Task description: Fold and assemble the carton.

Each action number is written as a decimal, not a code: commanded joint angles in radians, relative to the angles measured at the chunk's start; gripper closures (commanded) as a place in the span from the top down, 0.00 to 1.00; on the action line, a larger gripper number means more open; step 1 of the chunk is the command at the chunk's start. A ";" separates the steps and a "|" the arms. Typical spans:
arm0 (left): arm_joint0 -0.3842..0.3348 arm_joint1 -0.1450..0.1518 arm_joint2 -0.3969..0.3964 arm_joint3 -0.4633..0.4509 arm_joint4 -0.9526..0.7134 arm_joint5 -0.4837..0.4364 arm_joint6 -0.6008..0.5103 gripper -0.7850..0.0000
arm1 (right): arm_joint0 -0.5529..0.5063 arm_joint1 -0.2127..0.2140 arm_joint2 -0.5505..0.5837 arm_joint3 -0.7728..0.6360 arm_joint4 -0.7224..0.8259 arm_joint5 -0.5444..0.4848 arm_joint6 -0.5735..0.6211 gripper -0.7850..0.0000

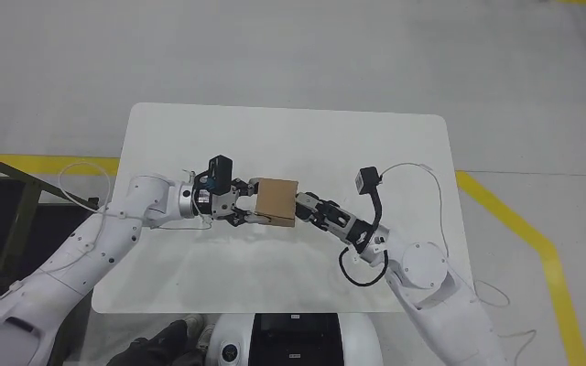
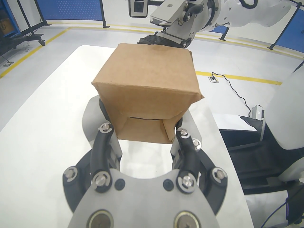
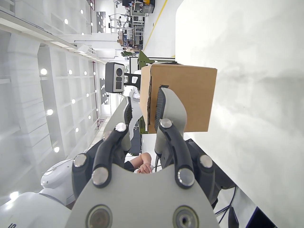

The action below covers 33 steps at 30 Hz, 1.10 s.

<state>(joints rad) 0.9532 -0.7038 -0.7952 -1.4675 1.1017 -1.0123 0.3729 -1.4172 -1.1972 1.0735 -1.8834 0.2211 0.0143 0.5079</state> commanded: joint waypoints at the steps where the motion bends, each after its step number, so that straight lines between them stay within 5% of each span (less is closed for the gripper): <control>1: -0.001 0.000 0.000 0.003 -0.003 0.000 -0.001 0.65 | -0.004 0.001 0.011 -0.002 0.002 -0.003 -0.011 0.30; 5: -0.006 -0.004 0.007 0.022 -0.011 0.000 -0.005 0.65 | -0.029 0.005 0.055 -0.012 0.011 -0.022 -0.042 0.40; 11: -0.049 -0.036 0.035 0.110 -0.028 0.008 -0.035 0.62 | -0.084 0.014 0.129 -0.033 0.021 -0.093 -0.065 1.00; 22: -0.129 -0.127 0.125 0.230 0.098 0.199 -0.080 0.61 | -0.095 0.014 0.136 0.021 0.051 -0.206 -0.012 1.00; 33: -0.168 -0.190 0.173 0.358 0.156 0.217 -0.034 0.68 | -0.080 0.007 0.108 0.085 0.091 -0.247 -0.005 1.00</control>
<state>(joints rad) 0.7875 -0.8900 -0.6251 -1.1186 1.2545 -0.7949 0.3390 -1.4968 -1.1900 1.1821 -1.7995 0.3109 -0.2323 0.5028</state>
